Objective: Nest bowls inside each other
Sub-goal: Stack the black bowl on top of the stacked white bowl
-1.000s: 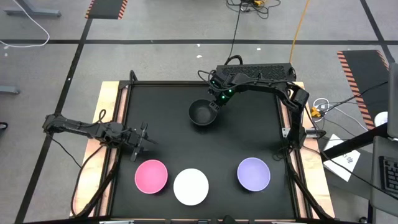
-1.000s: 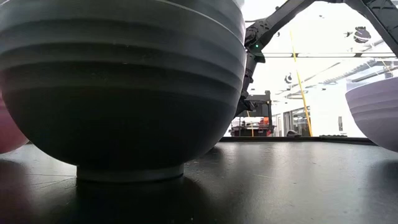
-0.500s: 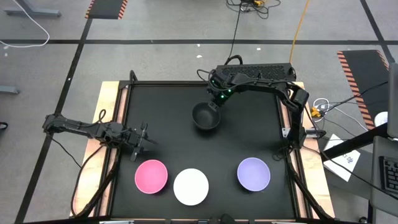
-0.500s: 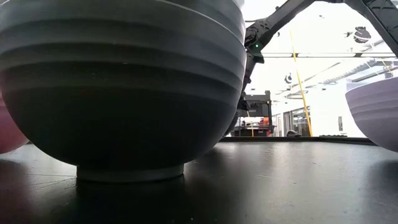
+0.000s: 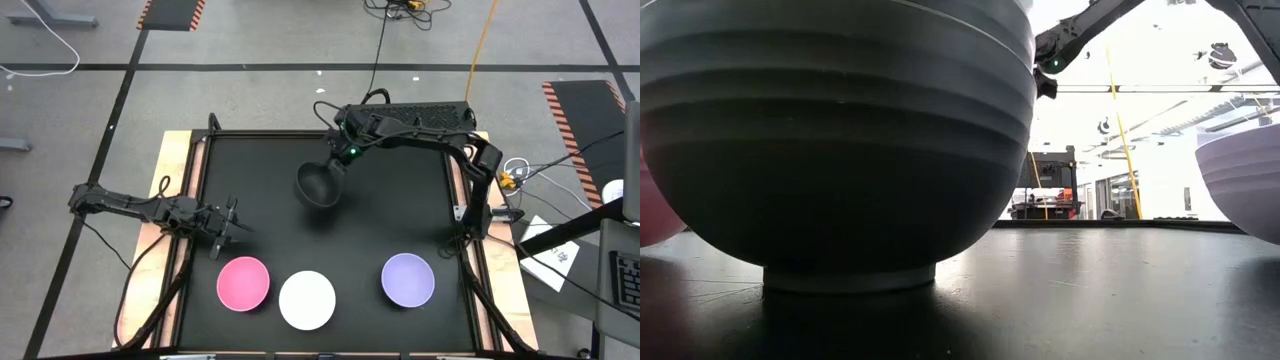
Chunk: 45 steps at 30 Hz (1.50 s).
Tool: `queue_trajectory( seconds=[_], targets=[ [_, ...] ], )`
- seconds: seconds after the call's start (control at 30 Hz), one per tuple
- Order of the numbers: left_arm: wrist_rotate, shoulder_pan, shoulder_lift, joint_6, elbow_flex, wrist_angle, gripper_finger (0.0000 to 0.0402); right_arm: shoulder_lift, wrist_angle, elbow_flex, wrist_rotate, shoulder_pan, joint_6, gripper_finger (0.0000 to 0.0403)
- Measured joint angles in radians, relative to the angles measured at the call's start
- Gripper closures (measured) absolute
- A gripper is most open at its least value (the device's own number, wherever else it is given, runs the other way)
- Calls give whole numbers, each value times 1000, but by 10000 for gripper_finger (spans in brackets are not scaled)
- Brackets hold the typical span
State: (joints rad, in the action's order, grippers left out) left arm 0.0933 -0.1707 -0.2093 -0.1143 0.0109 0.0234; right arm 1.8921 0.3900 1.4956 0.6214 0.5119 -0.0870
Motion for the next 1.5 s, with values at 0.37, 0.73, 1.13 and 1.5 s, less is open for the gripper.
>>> queue_trajectory(
  seconds=[0.37, 0.73, 1.13, 1.5],
  targets=[
    [-6, 0, 0, 17, 0, -1, 266, -91, -211, 0, 57, -158, 129, 402],
    [0, -1, 0, 34, 0, -1, 266, -200, -250, -109, -5, -175, 176, 402],
    [-8, -1, 0, 30, 0, -1, 266, -588, -618, -578, -98, -120, 27, 403],
    [-13, -1, 0, 46, 0, -2, 266, -708, -630, -785, -221, -134, 36, 402]
  ],
)
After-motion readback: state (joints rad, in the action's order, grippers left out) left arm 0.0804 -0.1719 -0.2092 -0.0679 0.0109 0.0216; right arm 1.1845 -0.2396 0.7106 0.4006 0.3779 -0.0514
